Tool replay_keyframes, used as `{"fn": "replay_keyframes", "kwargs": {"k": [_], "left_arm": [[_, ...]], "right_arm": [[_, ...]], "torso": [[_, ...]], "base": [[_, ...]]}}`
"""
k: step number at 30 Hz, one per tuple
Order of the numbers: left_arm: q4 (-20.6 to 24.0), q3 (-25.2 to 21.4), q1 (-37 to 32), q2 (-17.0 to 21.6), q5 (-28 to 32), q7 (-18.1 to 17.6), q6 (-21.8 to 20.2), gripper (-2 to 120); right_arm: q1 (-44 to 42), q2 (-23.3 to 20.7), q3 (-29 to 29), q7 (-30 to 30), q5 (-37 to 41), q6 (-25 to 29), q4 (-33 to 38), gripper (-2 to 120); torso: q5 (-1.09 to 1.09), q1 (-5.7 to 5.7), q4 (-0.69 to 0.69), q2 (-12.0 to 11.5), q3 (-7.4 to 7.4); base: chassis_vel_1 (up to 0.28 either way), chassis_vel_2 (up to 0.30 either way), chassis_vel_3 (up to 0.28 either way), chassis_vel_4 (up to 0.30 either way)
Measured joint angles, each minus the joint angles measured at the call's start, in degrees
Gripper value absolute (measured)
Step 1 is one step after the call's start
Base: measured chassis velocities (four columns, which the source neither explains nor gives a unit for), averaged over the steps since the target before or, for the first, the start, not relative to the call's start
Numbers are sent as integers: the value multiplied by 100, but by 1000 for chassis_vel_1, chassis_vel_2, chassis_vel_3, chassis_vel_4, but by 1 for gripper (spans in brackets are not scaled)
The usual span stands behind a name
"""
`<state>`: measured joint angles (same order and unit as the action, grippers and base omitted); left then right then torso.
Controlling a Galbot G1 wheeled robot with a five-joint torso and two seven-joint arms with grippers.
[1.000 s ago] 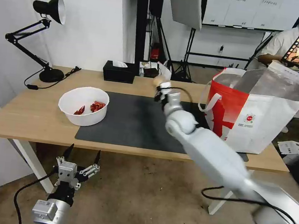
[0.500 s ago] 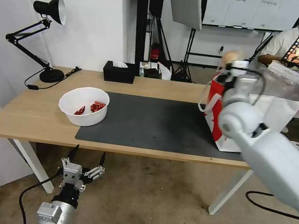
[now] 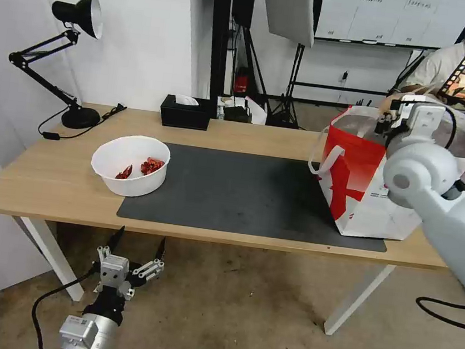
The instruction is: Pick up the trash from the table and place it into the takeout bag.
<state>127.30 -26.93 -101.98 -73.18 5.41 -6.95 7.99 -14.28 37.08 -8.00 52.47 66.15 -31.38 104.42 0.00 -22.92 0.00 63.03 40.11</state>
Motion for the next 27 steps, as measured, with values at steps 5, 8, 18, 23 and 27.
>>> {"fn": "replay_keyframes", "kwargs": {"k": [5,8,18,23,27], "left_arm": [[19,-11,9,27,14,0,0,100],[34,-19,4,44,18,0,-1,100],[118,-28,-25,47,17,1,-10,100],[157,-37,-25,60,20,1,-19,100],[163,-30,-23,56,36,7,-3,100]], "right_arm": [[-16,-48,-11,4,6,-1,52,59],[-51,-87,-20,0,5,-5,86,74],[-166,-86,-20,-15,-8,42,189,100],[-395,-113,91,-208,-25,470,317,100],[-818,-155,405,-867,-123,1255,536,100]], "torso": [[0,0,0,0,0],[0,0,0,0,0],[0,0,0,0,0],[0,0,0,0,0],[0,0,0,0,0]], "base": [[0,0,0,0],[0,0,0,0],[0,0,0,0],[0,0,0,0],[0,0,0,0]]}}
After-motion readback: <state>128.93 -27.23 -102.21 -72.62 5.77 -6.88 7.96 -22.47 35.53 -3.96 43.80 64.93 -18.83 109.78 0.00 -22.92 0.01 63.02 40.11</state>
